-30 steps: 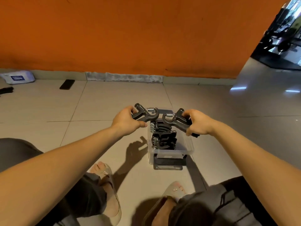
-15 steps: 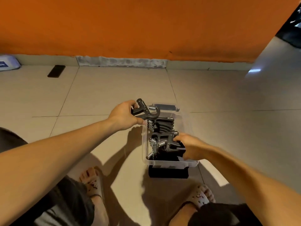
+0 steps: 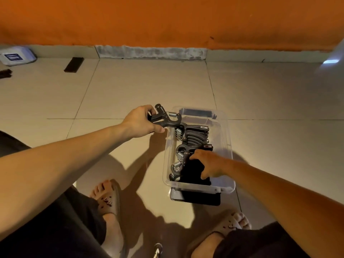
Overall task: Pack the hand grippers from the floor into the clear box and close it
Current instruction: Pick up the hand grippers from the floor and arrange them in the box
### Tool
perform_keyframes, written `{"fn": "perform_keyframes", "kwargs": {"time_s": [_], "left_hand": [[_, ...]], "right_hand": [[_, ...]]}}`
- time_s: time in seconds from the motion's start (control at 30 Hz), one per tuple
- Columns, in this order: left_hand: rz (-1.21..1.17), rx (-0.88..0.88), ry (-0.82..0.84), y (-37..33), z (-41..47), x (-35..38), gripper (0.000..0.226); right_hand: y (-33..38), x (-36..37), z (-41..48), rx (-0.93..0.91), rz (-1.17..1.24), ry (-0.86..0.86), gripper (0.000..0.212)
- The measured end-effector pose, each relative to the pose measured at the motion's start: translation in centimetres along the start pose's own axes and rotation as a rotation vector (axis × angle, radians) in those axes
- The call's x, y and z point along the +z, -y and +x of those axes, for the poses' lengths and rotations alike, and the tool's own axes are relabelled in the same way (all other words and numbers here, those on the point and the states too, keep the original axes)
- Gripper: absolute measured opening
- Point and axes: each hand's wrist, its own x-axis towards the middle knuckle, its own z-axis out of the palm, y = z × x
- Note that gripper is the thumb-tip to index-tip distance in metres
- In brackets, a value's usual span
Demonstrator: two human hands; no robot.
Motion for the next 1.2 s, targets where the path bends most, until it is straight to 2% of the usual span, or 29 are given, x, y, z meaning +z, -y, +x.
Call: {"fn": "perform_keyframes", "kwargs": {"time_s": [0.23,0.43,0.6,0.9,0.97,1.1,1.2], "left_hand": [[0.012,-0.046,-0.014,0.3,-0.7,0.8,0.054],[0.000,-0.061,-0.023,0.0,-1.5,1.2,0.054],[-0.020,-0.067,-0.002,-0.1,-2.5,1.8,0.052],[-0.037,-0.078,-0.013,-0.1,-4.2,1.9,0.052],[-0.048,-0.089,-0.030,-0.1,-4.3,2.3,0.053],[-0.112,-0.056,-0.111,-0.7,-4.0,3.1,0.056],[-0.126,-0.010,-0.151,-2.0,-3.6,3.5,0.055]], "right_hand": [[-0.6,0.5,0.8,-0.063,0.024,-0.011,0.068],[-0.8,1.1,0.8,-0.113,0.025,0.006,0.086],[-0.9,2.1,1.0,-0.147,-0.011,0.002,0.075],[0.0,0.8,0.7,-0.092,0.032,0.027,0.073],[0.1,-1.1,0.6,-0.077,0.165,-0.076,0.065],[1.2,-5.7,-0.9,-0.095,0.697,-0.362,0.025],[2.6,-7.5,-1.2,-0.057,0.983,-0.445,0.034]]}}
